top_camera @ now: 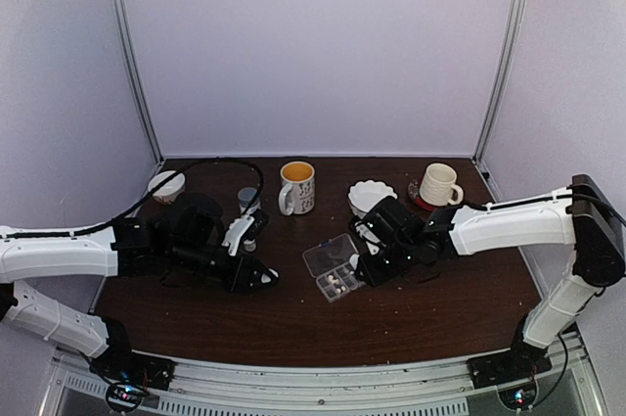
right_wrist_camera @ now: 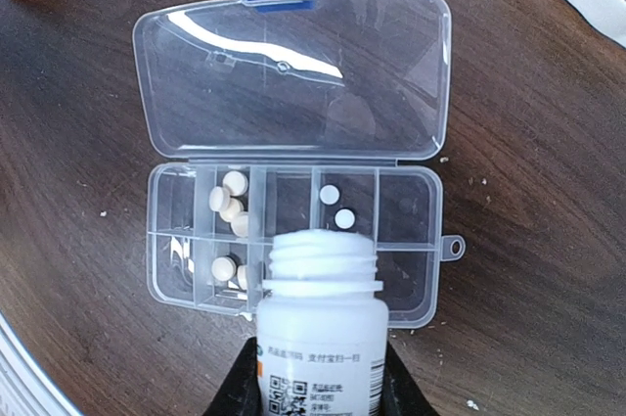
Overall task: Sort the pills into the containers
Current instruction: Pour the pill into the compartment of the pill container.
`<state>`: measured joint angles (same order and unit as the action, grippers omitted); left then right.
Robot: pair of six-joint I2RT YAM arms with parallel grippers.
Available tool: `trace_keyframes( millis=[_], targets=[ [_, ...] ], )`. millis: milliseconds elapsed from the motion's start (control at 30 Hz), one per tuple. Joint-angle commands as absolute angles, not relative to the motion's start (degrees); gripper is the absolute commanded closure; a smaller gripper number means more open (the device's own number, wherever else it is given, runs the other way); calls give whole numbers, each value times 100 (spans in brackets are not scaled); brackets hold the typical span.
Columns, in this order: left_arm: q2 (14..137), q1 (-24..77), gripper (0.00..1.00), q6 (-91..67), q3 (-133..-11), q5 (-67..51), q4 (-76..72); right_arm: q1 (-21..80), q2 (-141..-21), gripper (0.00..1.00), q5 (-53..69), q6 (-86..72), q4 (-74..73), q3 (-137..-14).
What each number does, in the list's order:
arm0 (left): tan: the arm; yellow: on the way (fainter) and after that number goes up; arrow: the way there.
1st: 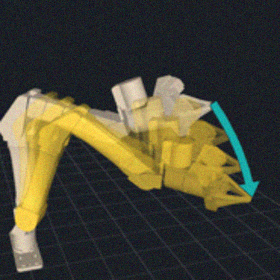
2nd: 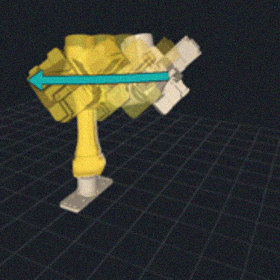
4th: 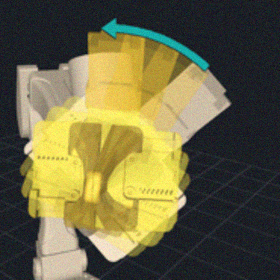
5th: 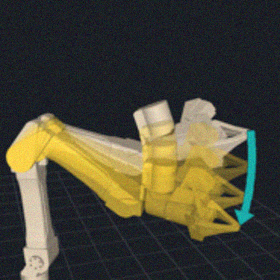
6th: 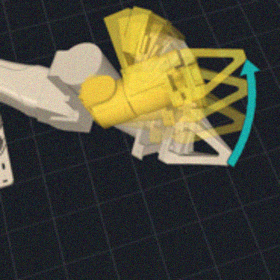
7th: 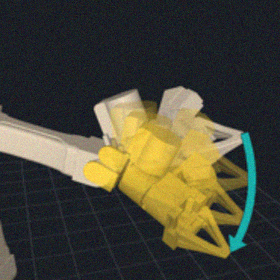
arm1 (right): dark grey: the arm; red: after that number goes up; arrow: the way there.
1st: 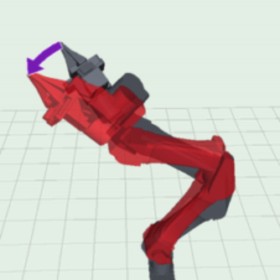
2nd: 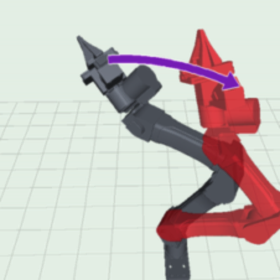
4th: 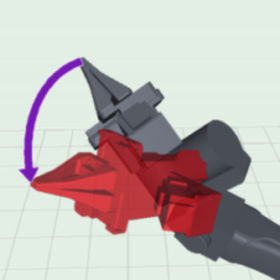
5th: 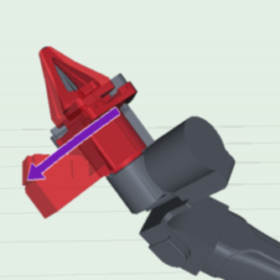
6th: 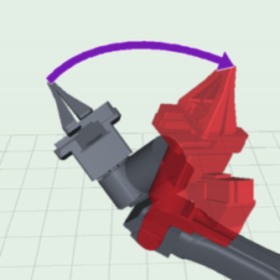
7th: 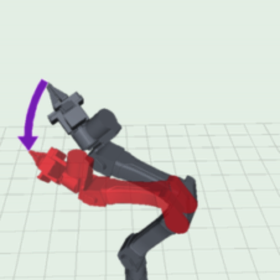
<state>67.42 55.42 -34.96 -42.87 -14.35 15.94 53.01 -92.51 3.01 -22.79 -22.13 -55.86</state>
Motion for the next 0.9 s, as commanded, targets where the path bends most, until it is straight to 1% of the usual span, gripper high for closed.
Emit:
trace_keyframes(
  millis=[0,67,233,400,567,733,867],
  targets=[
    [6610,5510,100,-3418,-4387,-1447,1414,5337,-8958,100,332,-2410,-2036,-5275],
    [6570,5506,100,-3419,-4376,-1441,1426,5335,-8957,100,235,-2397,-2011,-5286],
    [6575,5511,100,-3395,-4418,-1447,1484,5335,-9460,100,236,-2244,-2395,-5855],
    [6550,5511,100,-3423,-4392,-1450,1438,5353,-9019,100,334,-2373,-2035,-5293],
    [6611,5503,100,-3398,-4412,-1465,1411,5348,-9239,100,248,-2263,-2405,-5602],
    [6685,5506,100,-3395,-4446,-1514,1401,5352,-8944,100,326,-2389,-2195,-5278],
    [6676,5503,100,-3401,-4442,-1511,1389,5346,-8919,100,242,-2350,-2242,-5306]
  ],
)
